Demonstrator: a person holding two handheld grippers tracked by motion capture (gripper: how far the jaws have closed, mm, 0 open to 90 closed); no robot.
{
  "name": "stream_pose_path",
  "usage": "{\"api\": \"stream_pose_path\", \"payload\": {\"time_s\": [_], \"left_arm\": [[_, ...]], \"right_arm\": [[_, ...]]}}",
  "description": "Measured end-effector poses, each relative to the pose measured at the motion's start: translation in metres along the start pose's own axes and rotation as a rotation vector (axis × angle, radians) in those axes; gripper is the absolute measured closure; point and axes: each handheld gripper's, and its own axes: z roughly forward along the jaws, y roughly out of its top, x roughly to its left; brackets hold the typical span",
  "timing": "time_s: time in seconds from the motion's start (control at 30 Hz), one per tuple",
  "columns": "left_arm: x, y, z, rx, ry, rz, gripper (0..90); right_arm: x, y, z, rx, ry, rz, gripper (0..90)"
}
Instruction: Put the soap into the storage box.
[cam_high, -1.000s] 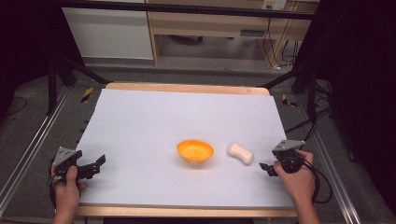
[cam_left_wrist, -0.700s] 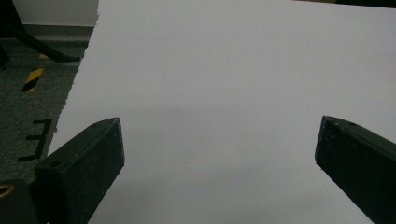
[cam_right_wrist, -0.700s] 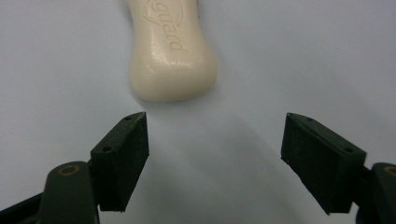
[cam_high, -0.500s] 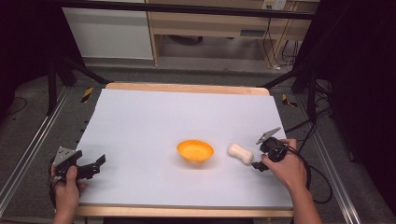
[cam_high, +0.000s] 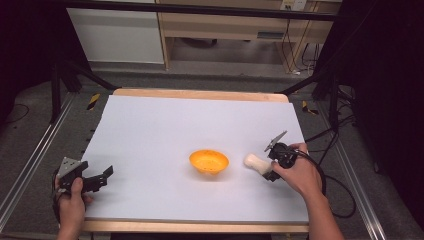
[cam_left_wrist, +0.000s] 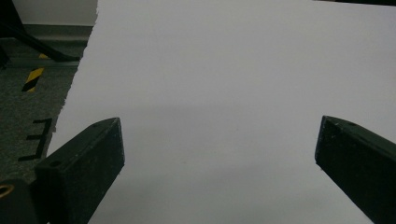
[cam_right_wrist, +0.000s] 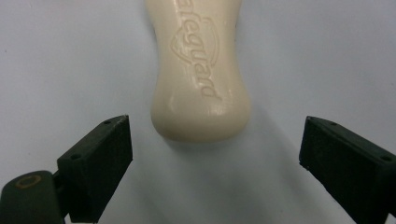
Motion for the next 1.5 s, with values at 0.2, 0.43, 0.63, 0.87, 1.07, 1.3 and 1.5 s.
{"api": "stream_pose_path", "payload": {"time_s": [0.2,0.43,0.63,0.87,1.07,1.3,1.5], "left_arm": [[0.000,0.000,0.000,-0.004,0.000,-0.003,0.9],[0.000,0.000,0.000,-0.001,-0.001,-0.005,0.9],[0.000,0.000,0.000,-0.002,-0.001,-0.005,0.9],[0.000,0.000,0.000,-0.001,-0.003,-0.006,0.9],[0.000,0.000,0.000,-0.001,-0.003,-0.006,0.9],[0.000,0.000,0.000,0.002,-0.005,-0.005,0.8],[0.001,0.000,0.001,0.003,-0.006,-0.005,0.9]], "right_arm": [[0.000,0.007,0.001,0.003,0.011,0.000,12.4],[0.001,0.017,0.003,0.025,0.028,-0.014,15.5],[0.003,0.027,0.006,0.054,0.034,-0.022,17.1],[0.000,0.032,0.013,0.065,0.041,-0.034,21.4],[0.002,0.036,0.020,0.085,0.049,-0.023,26.5],[0.000,0.040,0.027,0.089,0.055,-0.040,38.5],[0.000,0.041,0.027,0.074,0.040,-0.037,46.0]]}}
